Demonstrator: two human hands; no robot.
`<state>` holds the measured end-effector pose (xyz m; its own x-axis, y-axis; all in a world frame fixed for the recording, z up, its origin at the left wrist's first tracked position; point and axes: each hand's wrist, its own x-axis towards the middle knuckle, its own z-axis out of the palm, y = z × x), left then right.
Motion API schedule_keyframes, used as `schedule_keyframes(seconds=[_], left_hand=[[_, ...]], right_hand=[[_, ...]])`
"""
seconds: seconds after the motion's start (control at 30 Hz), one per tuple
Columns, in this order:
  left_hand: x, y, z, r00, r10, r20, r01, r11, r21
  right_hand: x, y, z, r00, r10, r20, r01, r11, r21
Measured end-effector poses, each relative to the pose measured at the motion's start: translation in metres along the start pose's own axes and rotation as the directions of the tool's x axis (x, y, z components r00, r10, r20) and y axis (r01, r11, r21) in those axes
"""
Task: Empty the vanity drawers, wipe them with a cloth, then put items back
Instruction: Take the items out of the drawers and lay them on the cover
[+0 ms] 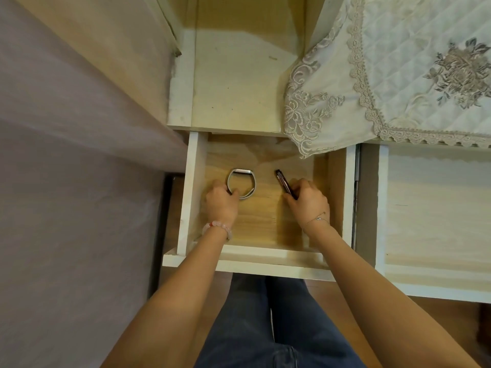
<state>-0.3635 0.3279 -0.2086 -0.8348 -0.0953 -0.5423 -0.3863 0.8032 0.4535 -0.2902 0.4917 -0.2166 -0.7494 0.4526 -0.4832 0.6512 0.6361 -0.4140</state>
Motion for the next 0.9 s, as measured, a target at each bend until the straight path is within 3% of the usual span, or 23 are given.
schedule_keyframes(seconds=[0.17, 0.43, 0.9], left_hand=[[-0.001, 0.001, 0.002, 0.994, -0.105, 0.039, 0.111, 0.968, -0.227], [0.000, 0.001, 0.002, 0.982, -0.178, 0.066, 0.190, 0.920, -0.342], [-0.026, -0.003, -0.019, 0.997, -0.039, 0.070, 0.067, 0.882, -0.467]], right_hand=[[0.000, 0.000, -0.001, 0.999, 0.045, 0.018, -0.046, 0.998, 0.035], [-0.002, -0.003, -0.002, 0.994, 0.103, 0.048, -0.108, 0.987, 0.119], [-0.028, -0.003, -0.022, 0.994, 0.100, -0.032, -0.089, 0.965, 0.246]])
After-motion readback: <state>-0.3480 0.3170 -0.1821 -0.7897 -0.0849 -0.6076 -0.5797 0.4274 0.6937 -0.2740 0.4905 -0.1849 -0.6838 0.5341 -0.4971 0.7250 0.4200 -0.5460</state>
